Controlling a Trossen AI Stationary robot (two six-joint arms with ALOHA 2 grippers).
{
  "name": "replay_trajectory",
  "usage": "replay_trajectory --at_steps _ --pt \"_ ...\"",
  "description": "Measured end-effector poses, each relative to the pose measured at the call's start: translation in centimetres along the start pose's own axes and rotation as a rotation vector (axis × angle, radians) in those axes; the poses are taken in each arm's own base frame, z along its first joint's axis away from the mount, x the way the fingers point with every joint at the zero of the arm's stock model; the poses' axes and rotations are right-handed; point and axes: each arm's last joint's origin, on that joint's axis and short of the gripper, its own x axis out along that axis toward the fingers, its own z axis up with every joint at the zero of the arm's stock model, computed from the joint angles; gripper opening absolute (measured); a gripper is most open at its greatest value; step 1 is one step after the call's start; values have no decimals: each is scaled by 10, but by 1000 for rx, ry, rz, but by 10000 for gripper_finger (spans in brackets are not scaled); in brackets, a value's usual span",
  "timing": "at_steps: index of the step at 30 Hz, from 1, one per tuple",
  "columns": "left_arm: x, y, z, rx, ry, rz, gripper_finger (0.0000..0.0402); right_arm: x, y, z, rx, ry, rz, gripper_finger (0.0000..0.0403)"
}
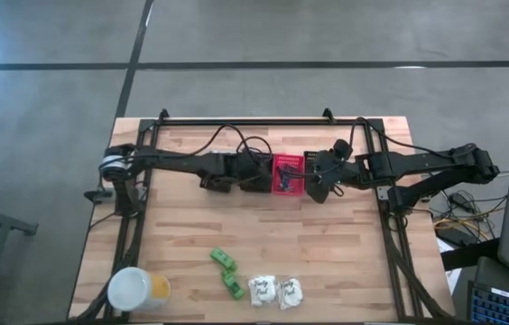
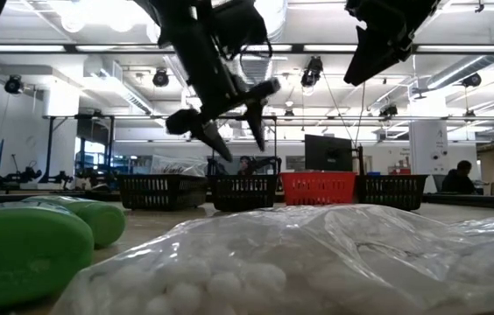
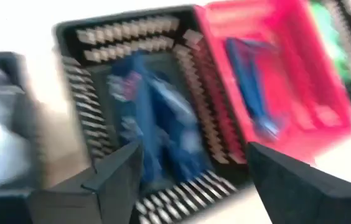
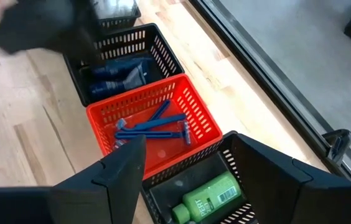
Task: Pick & Place Travel size toiletries
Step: Put the shampoo into the right black bin
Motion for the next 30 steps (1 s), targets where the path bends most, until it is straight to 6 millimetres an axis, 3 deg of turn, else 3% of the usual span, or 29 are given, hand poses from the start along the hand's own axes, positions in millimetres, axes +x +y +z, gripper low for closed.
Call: replay_trajectory --at_steps 6,13,20,24,30 --pt "-26 -30 -34 304 179 -206 284 0 0 0 -4 4 7 245" --pt "-63 -46 -111 521 383 -251 283 0 2 -1 -38 24 57 260" --pt "-102 -42 -184 868 480 -278 284 0 3 -1 -99 33 87 269" --pt "-111 -36 -203 955 503 -283 284 0 3 -2 -110 36 101 274" --pt "-111 -23 -207 1141 541 -199 284 0 3 -1 -105 32 108 279"
